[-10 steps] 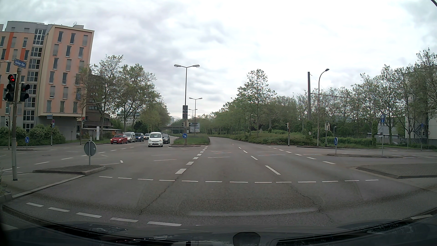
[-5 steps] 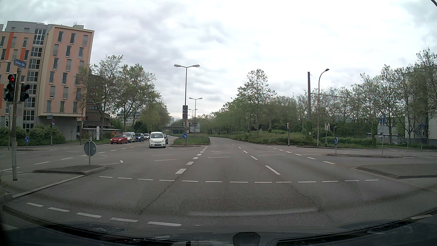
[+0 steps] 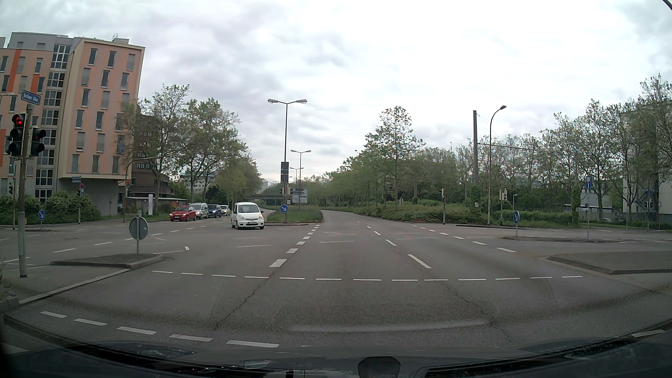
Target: Follow the waypoints while adhering to traffic rules and regulations
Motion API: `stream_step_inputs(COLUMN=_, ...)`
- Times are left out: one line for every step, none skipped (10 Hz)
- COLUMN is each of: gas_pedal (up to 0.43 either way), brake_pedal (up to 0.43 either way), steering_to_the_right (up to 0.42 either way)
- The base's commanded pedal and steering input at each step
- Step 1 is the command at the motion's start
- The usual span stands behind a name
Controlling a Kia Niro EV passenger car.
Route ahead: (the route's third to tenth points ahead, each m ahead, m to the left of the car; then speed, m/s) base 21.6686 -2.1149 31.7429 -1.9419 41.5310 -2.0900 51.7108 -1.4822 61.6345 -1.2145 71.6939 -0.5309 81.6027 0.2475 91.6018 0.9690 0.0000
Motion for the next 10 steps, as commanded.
stream_step_inputs(gas_pedal=0.0, brake_pedal=0.207, steering_to_the_right=0.013)
stream_step_inputs(gas_pedal=0.0, brake_pedal=0.213, steering_to_the_right=0.013)
stream_step_inputs(gas_pedal=0.0, brake_pedal=0.207, steering_to_the_right=0.013)
stream_step_inputs(gas_pedal=0.0, brake_pedal=0.207, steering_to_the_right=0.013)
stream_step_inputs(gas_pedal=0.0, brake_pedal=0.207, steering_to_the_right=0.013)
stream_step_inputs(gas_pedal=0.0, brake_pedal=0.207, steering_to_the_right=0.013)
stream_step_inputs(gas_pedal=0.0, brake_pedal=0.207, steering_to_the_right=0.014)
stream_step_inputs(gas_pedal=0.0, brake_pedal=0.207, steering_to_the_right=0.013)
stream_step_inputs(gas_pedal=0.0, brake_pedal=0.207, steering_to_the_right=0.013)
stream_step_inputs(gas_pedal=0.0, brake_pedal=0.207, steering_to_the_right=0.013)
